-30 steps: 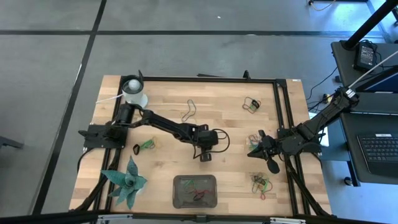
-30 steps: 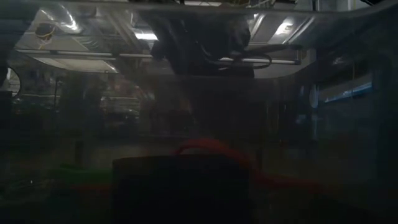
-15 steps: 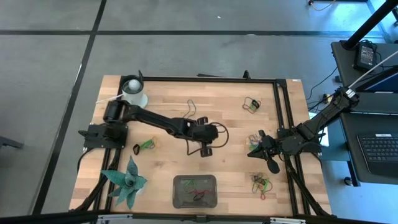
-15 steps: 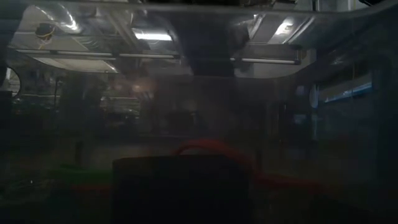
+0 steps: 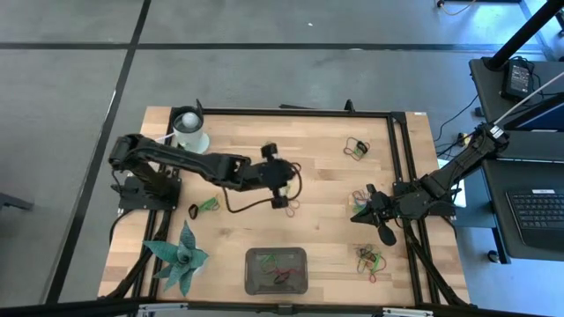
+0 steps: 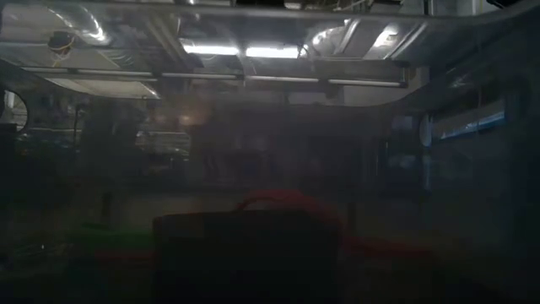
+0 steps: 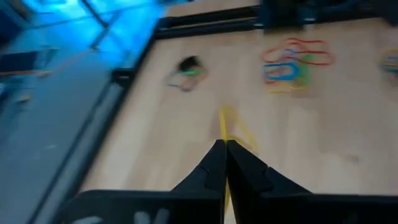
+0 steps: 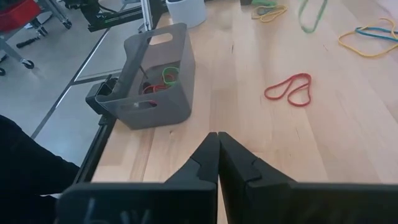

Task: Pick and place rubber bands into bin
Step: Put the yellow rubber band into the black bin

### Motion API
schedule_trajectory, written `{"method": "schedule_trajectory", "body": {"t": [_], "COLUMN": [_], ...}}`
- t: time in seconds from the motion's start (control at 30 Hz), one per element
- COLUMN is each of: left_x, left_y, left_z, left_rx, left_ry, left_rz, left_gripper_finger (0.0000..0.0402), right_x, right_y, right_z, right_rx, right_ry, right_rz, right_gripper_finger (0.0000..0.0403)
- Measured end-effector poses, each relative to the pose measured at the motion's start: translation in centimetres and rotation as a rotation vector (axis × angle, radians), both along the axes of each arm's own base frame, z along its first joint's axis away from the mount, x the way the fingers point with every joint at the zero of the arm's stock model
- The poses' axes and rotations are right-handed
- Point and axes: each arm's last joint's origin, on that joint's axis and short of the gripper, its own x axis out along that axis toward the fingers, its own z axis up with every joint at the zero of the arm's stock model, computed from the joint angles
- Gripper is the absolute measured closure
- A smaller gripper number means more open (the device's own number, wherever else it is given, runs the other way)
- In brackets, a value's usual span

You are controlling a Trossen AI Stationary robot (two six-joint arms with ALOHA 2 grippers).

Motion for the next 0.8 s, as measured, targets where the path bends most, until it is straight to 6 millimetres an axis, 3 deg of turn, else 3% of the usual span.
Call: {"method": "schedule_trajectory", "body": {"t": [0.17,0.43,0.8], "left_x": [-0.3,-0.2,-1.5], "left_y": [0.7,0.0,-5.8], "left_z": [0.2,-0.1,0.2], "left_rx": [-0.004,-0.056,-0.186], "left_ry": [0.013,0.022,0.013], "left_rz": [0.004,-0.039,-0.236], "left_gripper_finger": [0.04,0.04,0.04], "right_x": [0.0,0.0,0.0], "right_y": [0.0,0.0,0.0], "right_z": [0.0,0.0,0.0], "right_rx": [0.002,0.031,0.05], "right_ry": [-0.002,0.005,0.01], "right_rz": [-0.002,-0.016,-0.025], "right_gripper_finger": [0.0398,0.0398,0.0398]}}
